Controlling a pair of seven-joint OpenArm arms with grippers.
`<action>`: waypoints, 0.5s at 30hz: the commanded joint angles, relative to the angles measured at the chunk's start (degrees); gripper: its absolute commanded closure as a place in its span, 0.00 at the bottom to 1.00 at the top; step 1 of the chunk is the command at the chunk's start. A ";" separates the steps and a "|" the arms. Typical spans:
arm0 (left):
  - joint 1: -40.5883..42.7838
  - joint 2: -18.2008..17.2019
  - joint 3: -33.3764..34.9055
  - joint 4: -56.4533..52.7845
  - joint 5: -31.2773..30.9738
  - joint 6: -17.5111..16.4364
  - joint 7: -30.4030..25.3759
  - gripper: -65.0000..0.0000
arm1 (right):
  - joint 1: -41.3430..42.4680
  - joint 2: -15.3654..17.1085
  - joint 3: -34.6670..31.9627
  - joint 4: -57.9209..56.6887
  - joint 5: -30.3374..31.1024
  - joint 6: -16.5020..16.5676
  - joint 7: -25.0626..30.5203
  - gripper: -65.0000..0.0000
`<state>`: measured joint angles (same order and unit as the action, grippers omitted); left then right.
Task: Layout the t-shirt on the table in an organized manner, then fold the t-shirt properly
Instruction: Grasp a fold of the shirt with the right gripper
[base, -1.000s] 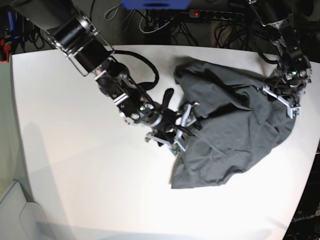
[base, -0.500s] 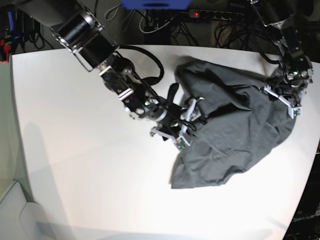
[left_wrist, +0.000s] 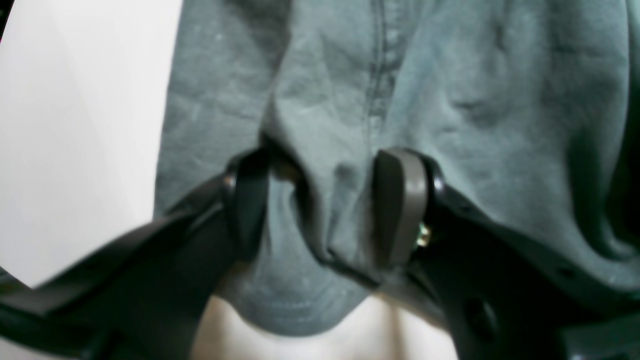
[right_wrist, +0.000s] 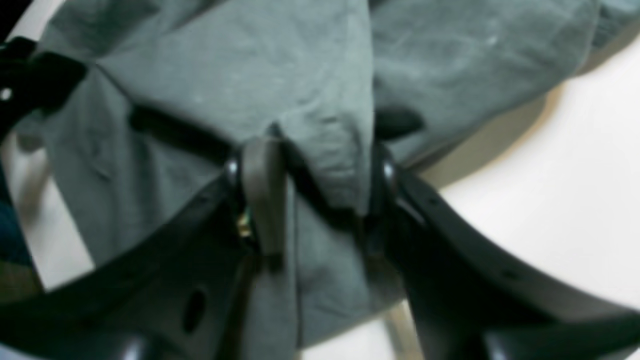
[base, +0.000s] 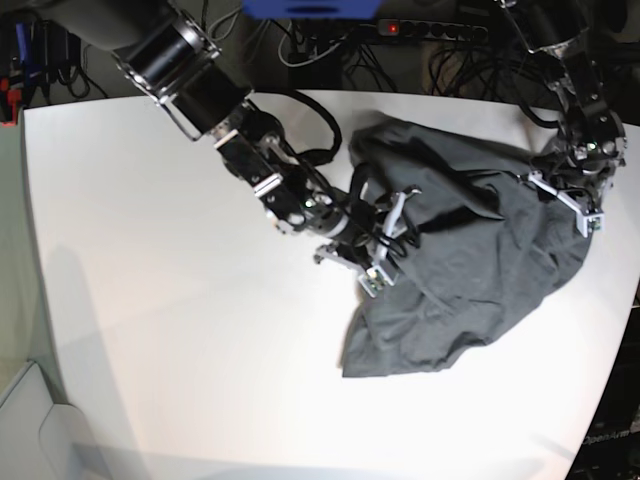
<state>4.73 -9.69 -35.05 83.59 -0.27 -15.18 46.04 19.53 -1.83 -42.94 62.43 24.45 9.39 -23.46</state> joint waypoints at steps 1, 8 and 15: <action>-0.56 -0.81 -0.16 0.67 -0.03 0.10 -0.28 0.49 | 2.40 -1.21 0.08 -0.41 0.39 0.33 1.53 0.69; -0.29 -0.81 -0.16 0.67 -0.03 0.10 -0.37 0.49 | 5.13 -2.35 0.08 -2.35 0.39 0.33 1.09 0.95; -0.29 -0.81 -0.07 0.67 -0.03 0.10 -0.37 0.49 | 7.24 -0.77 0.17 15.06 0.39 0.33 -7.35 1.00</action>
<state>4.93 -9.69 -35.05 83.61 -0.45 -15.18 45.98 25.10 -1.80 -43.09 76.71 23.97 9.13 -33.28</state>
